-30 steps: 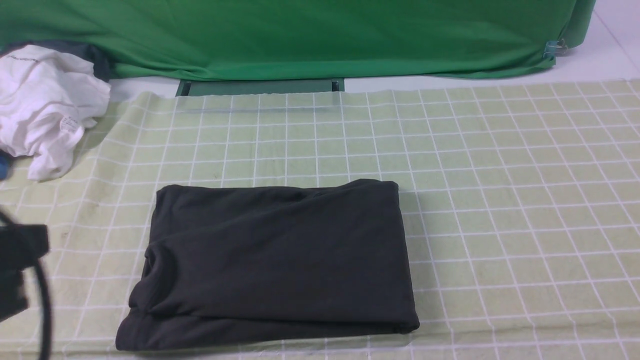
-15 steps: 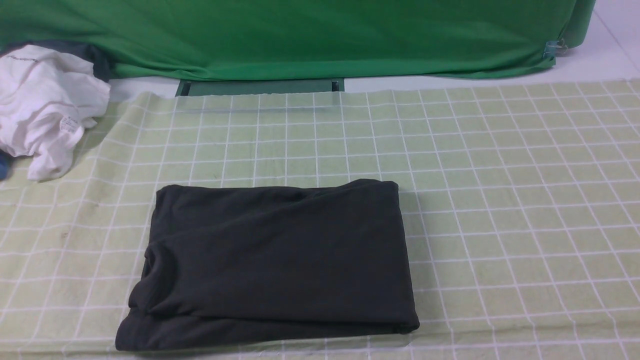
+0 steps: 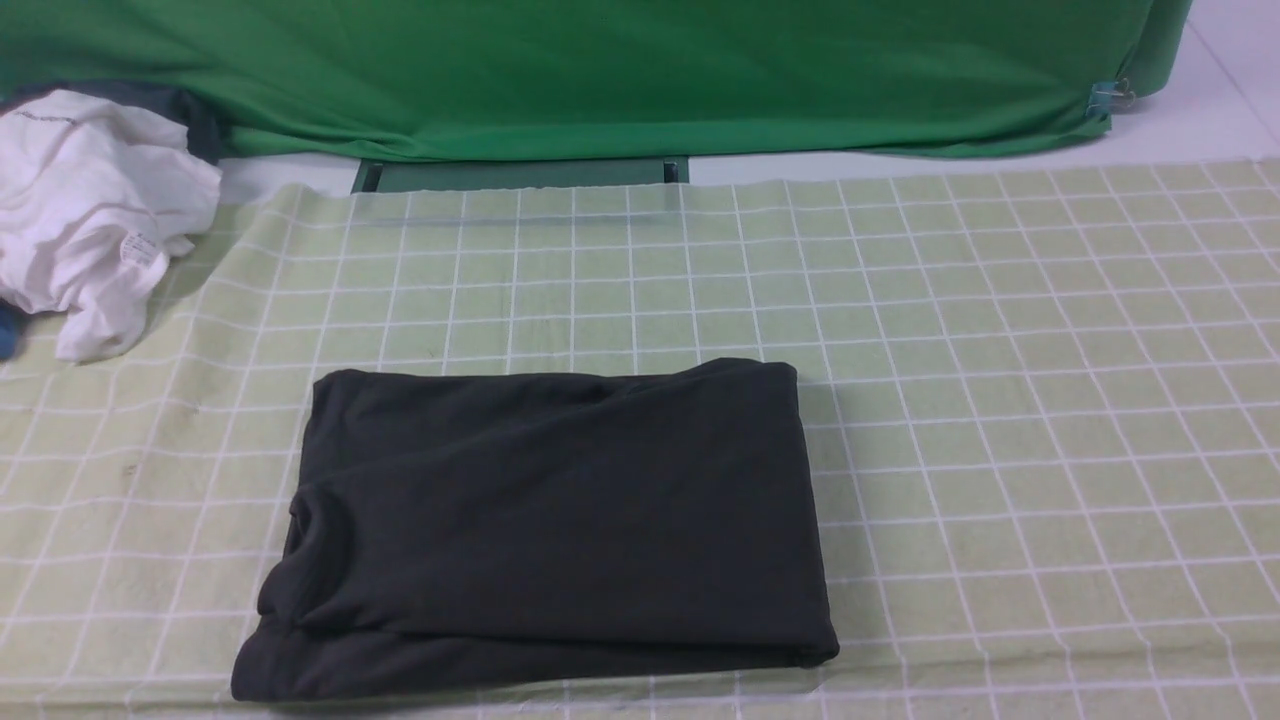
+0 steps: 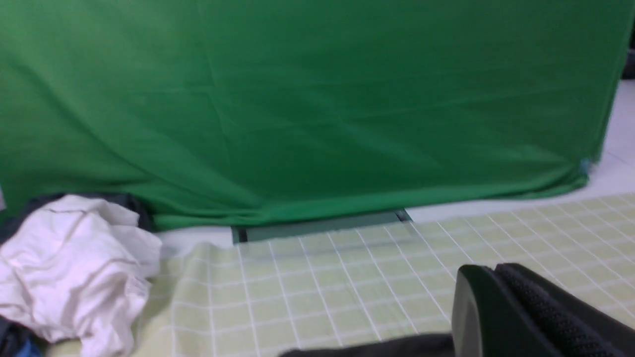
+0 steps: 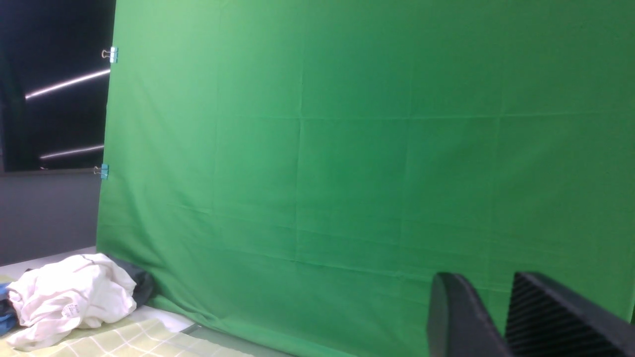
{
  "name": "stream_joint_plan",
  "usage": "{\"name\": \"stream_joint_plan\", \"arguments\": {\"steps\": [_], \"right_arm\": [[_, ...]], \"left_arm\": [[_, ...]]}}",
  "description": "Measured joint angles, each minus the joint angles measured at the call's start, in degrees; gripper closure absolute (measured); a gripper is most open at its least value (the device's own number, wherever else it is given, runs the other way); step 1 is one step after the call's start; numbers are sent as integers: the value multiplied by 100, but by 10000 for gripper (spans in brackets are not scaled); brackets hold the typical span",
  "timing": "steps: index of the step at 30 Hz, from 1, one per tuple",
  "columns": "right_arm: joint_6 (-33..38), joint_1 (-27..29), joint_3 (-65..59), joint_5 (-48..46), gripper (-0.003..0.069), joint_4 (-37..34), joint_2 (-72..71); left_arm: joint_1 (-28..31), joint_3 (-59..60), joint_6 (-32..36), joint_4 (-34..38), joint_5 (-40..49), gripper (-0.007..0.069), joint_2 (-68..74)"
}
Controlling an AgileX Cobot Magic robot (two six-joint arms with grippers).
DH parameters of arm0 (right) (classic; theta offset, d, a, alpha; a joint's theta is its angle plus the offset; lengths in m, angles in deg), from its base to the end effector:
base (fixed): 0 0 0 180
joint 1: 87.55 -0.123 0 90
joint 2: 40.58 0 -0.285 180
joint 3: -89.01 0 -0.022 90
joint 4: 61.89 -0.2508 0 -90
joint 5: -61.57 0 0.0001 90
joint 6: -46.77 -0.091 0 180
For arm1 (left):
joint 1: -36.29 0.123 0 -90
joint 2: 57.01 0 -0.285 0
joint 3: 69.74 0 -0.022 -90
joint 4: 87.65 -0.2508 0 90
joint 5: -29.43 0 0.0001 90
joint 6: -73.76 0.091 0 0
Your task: Fold a long-sleeved shirt over a green coffee tablecloth.
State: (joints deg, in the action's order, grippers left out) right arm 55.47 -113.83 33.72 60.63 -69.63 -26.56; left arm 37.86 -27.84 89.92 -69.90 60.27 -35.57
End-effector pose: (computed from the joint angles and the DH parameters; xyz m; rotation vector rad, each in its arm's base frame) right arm 0.0322 0.0161 0.3319 -0.2927 1.1998 0.3861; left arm 0.0391 -0.0132 0.3546 0.1098 1.6190 -0.0955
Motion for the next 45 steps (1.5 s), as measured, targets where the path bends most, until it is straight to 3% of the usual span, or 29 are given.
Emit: {"name": "stream_joint_plan", "arguments": {"steps": [11, 17, 23, 31, 45], "right_arm": [[3, 0, 0, -7, 463, 0, 0], [3, 0, 0, -13, 463, 0, 0], [3, 0, 0, -13, 449, 0, 0], [8, 0, 0, -13, 429, 0, 0], [8, 0, 0, -13, 421, 0, 0]], "left_arm": [[0, 2351, -28, -737, -1499, 610, -974], [0, 3275, -51, -1076, -1691, 610, -1350], [0, 3557, -113, -1215, -1720, 610, -1366], [0, 3557, -750, -1215, -1732, 610, -1366], [0, 3557, -813, -1215, -1732, 608, -1366]]}}
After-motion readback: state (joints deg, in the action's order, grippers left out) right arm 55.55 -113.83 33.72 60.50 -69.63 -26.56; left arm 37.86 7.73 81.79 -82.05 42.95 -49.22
